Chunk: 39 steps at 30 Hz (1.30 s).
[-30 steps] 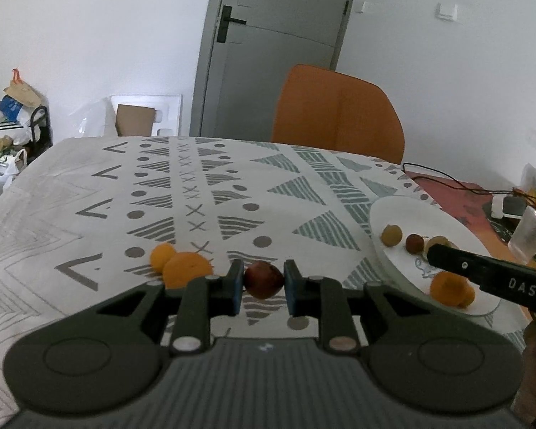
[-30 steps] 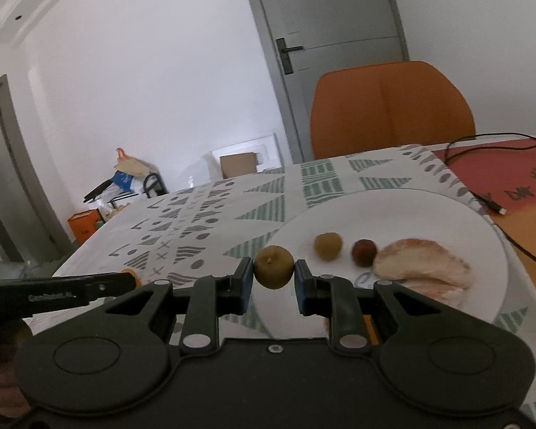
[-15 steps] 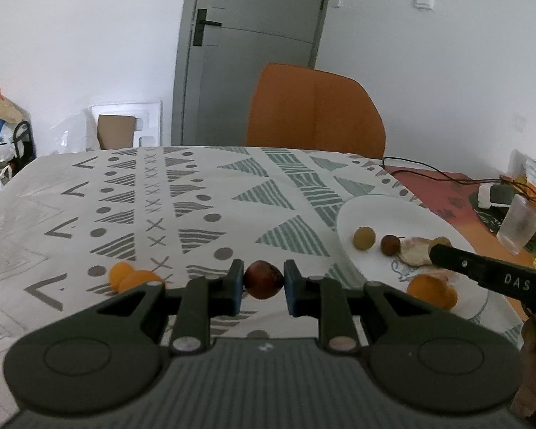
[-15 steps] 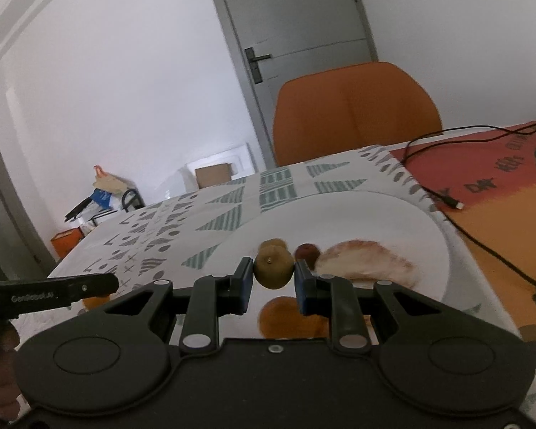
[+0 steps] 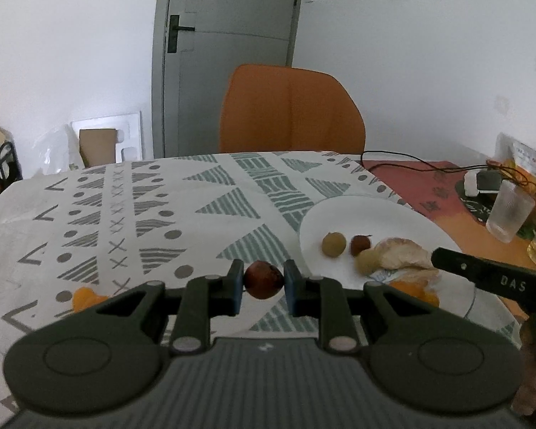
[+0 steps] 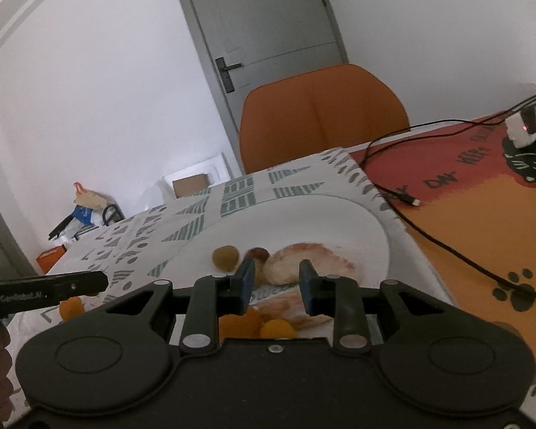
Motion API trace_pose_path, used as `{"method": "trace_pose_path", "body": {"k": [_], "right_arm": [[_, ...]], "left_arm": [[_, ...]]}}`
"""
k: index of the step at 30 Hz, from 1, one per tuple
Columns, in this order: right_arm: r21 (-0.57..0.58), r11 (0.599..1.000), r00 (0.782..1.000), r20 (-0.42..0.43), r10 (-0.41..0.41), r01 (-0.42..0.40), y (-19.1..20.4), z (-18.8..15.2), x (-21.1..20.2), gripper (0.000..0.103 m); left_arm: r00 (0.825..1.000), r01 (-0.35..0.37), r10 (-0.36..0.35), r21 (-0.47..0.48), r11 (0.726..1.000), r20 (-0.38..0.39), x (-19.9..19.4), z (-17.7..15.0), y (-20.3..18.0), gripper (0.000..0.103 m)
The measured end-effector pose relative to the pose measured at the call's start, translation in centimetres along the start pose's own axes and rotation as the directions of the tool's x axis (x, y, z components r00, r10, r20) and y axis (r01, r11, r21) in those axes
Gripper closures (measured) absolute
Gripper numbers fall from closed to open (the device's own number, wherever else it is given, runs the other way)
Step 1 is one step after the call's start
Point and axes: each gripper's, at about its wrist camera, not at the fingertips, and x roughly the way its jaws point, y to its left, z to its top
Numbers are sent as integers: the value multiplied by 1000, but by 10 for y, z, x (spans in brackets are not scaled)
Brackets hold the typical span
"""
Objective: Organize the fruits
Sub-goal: 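Carry both small fruits onto the white plate and open both tools, then move both open tools back to the remaining oranges on the tablecloth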
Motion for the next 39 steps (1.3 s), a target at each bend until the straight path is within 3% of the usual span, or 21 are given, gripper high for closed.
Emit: {"method": "trace_pose_path", "body": {"k": [20, 33, 35, 39], "right_arm": [[44, 999, 1000, 0, 30, -30, -20, -6, -6, 72], [39, 999, 999, 8, 35, -35, -14, -5, -9, 60], [34, 999, 999, 9, 39, -39, -11, -5, -9, 59], [25, 999, 999, 5, 47, -47, -3, -5, -8, 56]], "left_arm": [[998, 54, -53, 84, 995, -15, 22, 8, -50, 81], [999, 55, -54, 66, 996, -7, 15, 15, -51, 76], [999, 39, -38, 57, 998, -14, 13, 14, -45, 72], [1000, 4, -4, 33, 999, 7, 4, 12, -30, 48]]}}
